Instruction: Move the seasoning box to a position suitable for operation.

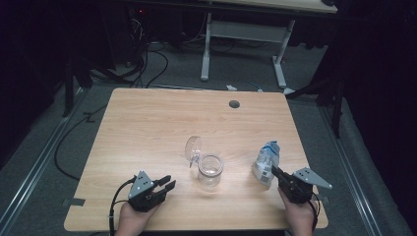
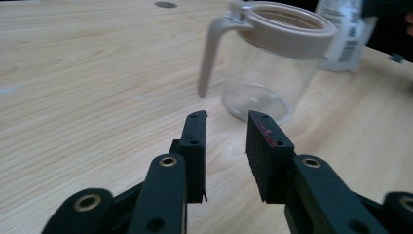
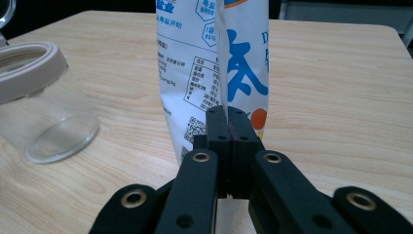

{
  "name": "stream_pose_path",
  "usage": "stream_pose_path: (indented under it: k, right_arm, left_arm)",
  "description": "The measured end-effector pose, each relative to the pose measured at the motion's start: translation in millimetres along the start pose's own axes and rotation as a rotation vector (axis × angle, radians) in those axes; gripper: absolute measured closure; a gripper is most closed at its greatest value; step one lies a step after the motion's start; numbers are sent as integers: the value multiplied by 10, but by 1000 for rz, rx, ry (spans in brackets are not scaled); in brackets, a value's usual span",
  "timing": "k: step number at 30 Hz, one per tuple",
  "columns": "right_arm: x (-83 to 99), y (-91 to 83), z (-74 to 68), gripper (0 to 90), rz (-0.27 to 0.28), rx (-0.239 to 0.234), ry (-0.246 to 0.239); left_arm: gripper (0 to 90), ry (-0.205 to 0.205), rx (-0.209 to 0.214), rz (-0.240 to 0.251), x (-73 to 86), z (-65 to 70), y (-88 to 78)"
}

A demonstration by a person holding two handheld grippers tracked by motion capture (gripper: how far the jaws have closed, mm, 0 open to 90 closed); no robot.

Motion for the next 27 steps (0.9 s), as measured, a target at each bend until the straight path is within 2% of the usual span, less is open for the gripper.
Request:
stream_pose_path:
  k: [3,5,8,17,27]
  right_arm:
    - [-14,-15,-15,900,-12,-4,3]
    - [-41,-23,-23,900,-32,-13,12]
    - [-120,-37,-56,900,-83,-12,-10]
    - [-392,-64,-131,900,-222,-15,-31]
    - [-608,-19,-218,900,-346,-45,-59]
  left_arm:
    - [639,29,17,-4,19,25,-1]
    - [636,23,28,4,43,17,-14]
    - [636,18,44,14,61,8,-35]
    - [630,12,82,35,76,27,-65]
    - [630,0,77,48,75,8,-79]
Point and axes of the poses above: each handheld gripper's, and its own axes: y roughly forward along the jaws, x roughly out of its underside, z roughly to its right, the point moved 1 cm from there along y, roughly forward along the jaws, and after that the axes turned 9 degrees about -x, right-handed, at the moved point
